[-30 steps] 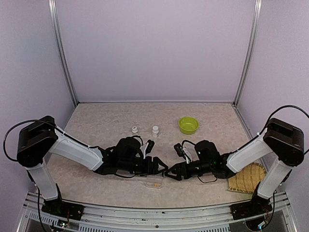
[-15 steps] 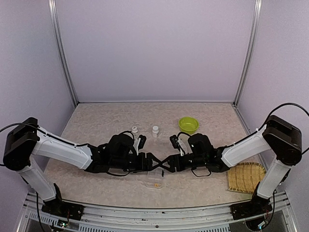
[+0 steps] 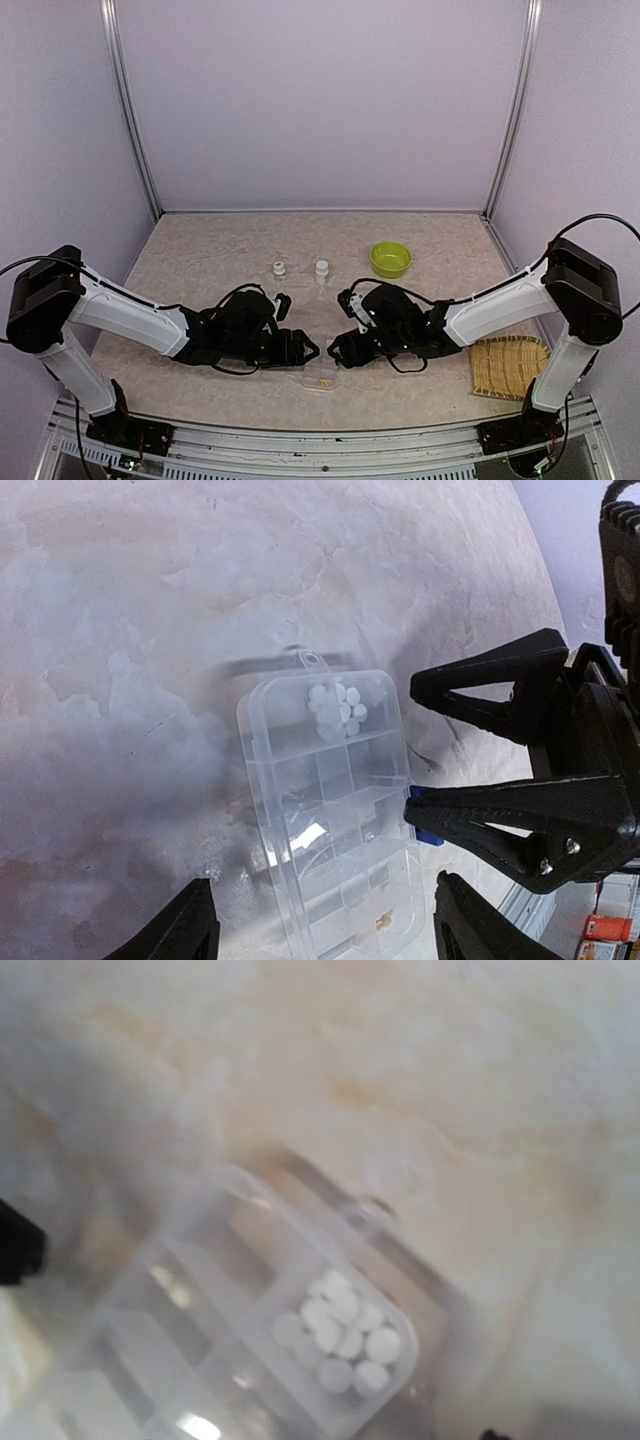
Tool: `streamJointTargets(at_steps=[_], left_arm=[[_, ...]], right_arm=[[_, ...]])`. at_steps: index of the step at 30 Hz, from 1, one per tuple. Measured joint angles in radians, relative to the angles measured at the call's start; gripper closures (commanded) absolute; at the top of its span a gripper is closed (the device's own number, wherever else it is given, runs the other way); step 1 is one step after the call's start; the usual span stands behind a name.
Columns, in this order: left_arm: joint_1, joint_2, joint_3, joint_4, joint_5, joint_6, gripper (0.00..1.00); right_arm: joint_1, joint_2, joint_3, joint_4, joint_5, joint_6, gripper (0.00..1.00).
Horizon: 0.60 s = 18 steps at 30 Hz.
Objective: Sort the pills into containers
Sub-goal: Adjust the lid of the pill container on the pill container.
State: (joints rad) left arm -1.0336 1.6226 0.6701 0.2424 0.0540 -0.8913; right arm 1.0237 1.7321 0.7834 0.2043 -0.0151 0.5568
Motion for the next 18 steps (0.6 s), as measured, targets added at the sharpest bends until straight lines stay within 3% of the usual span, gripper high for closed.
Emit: streamJointTargets(at_steps=[18], left_arm=[[0.0,0.012,0.0,0.0,-0.002,0.003,0.28]], right_arm=[[0.015,-0.04,-0.019,-0.082,0.098,-0.018,0.33]])
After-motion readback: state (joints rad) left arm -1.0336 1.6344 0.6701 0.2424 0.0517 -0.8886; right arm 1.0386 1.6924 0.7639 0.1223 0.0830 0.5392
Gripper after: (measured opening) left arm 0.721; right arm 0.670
